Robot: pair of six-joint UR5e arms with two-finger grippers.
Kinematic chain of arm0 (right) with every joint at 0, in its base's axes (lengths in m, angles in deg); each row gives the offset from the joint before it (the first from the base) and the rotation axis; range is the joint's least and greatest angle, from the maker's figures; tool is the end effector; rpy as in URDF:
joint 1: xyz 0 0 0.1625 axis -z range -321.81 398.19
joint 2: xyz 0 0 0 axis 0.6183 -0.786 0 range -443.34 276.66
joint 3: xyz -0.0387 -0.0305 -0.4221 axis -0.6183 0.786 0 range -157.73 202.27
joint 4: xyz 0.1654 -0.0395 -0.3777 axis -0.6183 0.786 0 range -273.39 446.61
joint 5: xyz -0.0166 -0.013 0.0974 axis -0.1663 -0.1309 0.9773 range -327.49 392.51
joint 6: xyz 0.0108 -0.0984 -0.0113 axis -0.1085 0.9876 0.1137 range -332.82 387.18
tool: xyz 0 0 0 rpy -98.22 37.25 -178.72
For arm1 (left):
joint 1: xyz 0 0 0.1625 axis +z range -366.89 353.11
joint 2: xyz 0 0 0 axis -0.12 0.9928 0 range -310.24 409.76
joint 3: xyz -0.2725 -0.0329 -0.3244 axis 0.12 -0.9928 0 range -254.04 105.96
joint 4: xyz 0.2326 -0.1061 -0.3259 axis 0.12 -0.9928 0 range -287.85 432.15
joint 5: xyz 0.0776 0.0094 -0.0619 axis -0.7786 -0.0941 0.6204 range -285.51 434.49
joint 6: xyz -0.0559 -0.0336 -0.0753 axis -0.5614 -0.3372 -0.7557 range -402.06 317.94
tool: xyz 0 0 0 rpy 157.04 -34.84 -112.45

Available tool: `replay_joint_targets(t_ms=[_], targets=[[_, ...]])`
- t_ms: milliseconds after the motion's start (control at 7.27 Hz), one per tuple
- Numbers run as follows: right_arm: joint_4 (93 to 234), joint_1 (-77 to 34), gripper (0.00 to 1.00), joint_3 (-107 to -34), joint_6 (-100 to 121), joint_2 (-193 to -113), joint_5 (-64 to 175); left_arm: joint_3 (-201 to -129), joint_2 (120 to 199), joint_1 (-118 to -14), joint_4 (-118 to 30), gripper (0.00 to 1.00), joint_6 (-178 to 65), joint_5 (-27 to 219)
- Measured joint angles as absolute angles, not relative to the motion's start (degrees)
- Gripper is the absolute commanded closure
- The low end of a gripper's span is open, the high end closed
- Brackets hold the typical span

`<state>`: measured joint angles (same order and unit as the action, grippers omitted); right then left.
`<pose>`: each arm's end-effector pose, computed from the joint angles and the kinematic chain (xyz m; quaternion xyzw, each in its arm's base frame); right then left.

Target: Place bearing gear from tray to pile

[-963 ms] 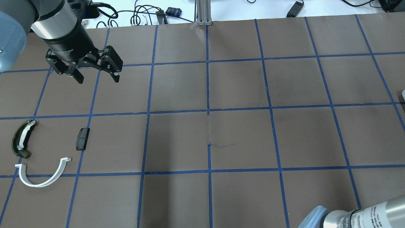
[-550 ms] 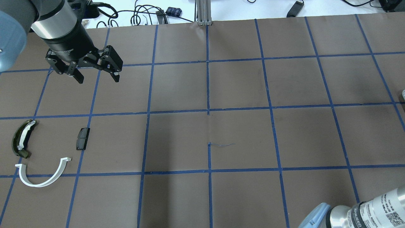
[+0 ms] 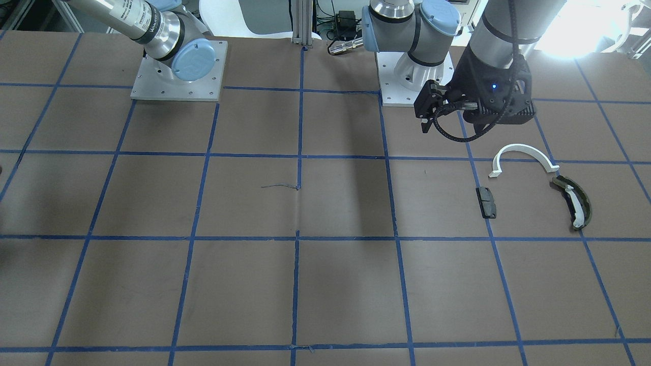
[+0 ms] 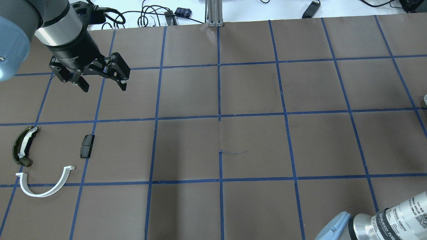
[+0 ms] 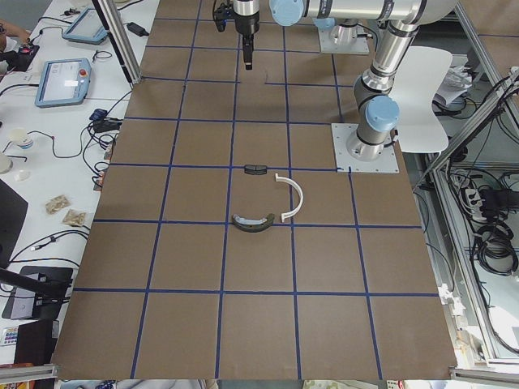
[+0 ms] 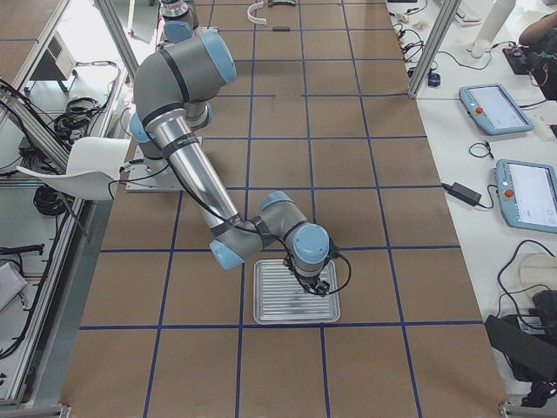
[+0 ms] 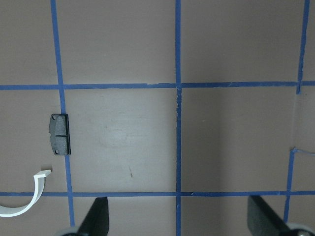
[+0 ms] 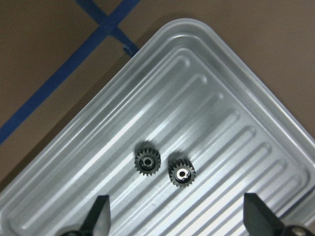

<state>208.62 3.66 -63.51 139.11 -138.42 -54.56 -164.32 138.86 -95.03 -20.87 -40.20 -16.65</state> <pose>-0.4837 -0.5008 0.2135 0.4731 -0.8806 0.0266 0.0086 -0.1155 -0.4850 0.4879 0.0002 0.9997 0.0212 0.0093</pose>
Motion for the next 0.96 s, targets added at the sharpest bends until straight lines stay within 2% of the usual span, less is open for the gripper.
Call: replay_joint_targets(t_ms=[275, 688, 963], targets=[[209.1, 4.0, 0.08, -63.8, 157.7, -137.4, -53.4, -164.7, 138.5, -95.0, -20.8, 0.00, -40.3, -16.7], [210.5, 4.0, 0.16, -64.2, 164.7, -136.0, -53.1, -164.8, 138.4, -95.0, -20.8, 0.00, -40.2, -16.7], [211.8, 4.0, 0.56, -64.3, 164.7, -135.7, -53.1, -164.9, 138.4, -95.0, -20.8, 0.00, -40.1, -16.7]])
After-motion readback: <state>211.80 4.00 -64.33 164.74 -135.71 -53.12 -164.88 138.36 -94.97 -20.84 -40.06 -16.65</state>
